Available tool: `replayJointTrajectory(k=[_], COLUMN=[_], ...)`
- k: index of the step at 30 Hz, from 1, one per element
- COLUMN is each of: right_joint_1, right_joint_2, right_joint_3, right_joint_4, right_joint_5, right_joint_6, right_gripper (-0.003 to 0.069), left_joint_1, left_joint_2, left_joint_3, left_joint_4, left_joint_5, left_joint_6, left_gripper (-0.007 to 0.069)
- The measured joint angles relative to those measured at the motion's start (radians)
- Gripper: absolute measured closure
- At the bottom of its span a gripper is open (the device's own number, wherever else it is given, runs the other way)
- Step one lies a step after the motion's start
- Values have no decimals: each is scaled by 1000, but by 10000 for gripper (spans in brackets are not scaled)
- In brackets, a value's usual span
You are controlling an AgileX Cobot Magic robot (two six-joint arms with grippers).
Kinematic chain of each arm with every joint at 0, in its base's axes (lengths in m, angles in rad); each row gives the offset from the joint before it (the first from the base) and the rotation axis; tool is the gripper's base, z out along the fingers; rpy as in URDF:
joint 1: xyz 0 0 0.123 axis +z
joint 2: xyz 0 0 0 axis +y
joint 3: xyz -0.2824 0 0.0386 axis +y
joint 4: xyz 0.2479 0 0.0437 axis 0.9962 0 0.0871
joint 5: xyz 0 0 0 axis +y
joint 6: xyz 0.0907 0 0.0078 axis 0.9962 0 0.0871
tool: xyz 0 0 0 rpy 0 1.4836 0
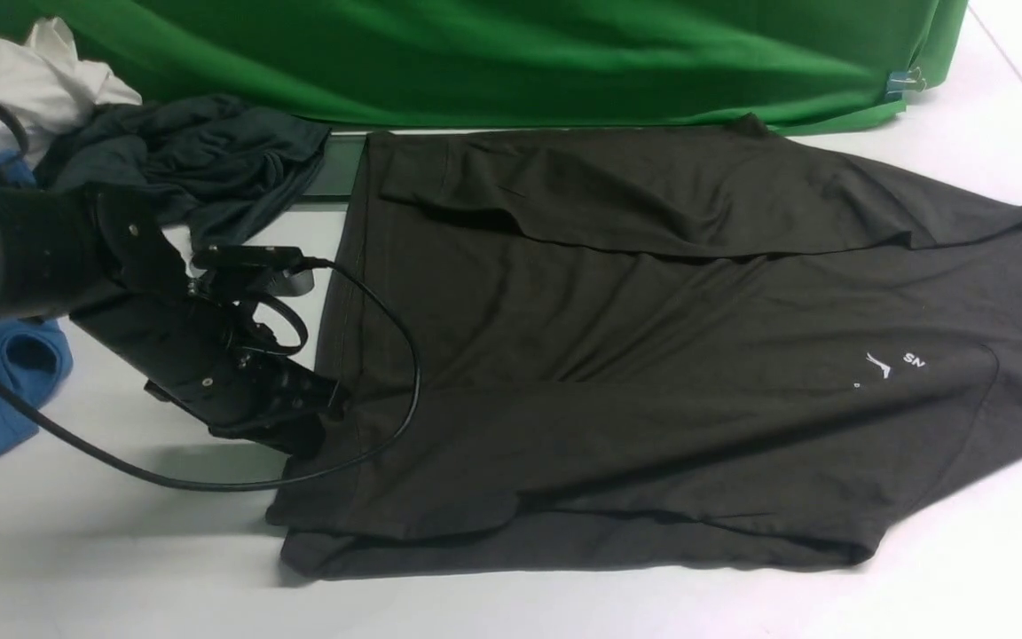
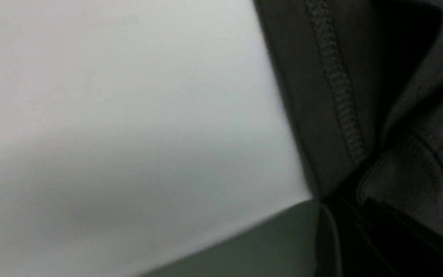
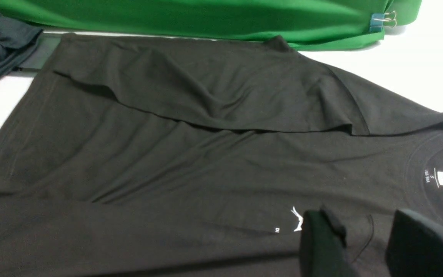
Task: Fold a long-sleeved shirt on a white desktop.
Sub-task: 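Grasp the left edge of the dark T-shirt lying flat on the table, then fold the left side of the black T-shirt inward over its body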
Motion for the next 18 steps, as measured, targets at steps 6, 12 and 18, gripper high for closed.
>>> replayJointTrajectory(k=[6,12,18], right_joint_1=[0,0,0], right_joint_2=[0,0,0], right_joint_3=[0,0,0], right_joint_4=[0,0,0], right_joint_5=[0,0,0], right_joint_6=[0,-1,-1], right_gripper=[417,417,417], left_joint_1=[0,0,0], left_joint_2=[-21,-87,-108], left_joint_3=[-56,-194,-341], left_joint_4=[-2,-6,-11], left_joint_5=[55,101,88], left_joint_6=[6,7,18], left_gripper=[579,579,579])
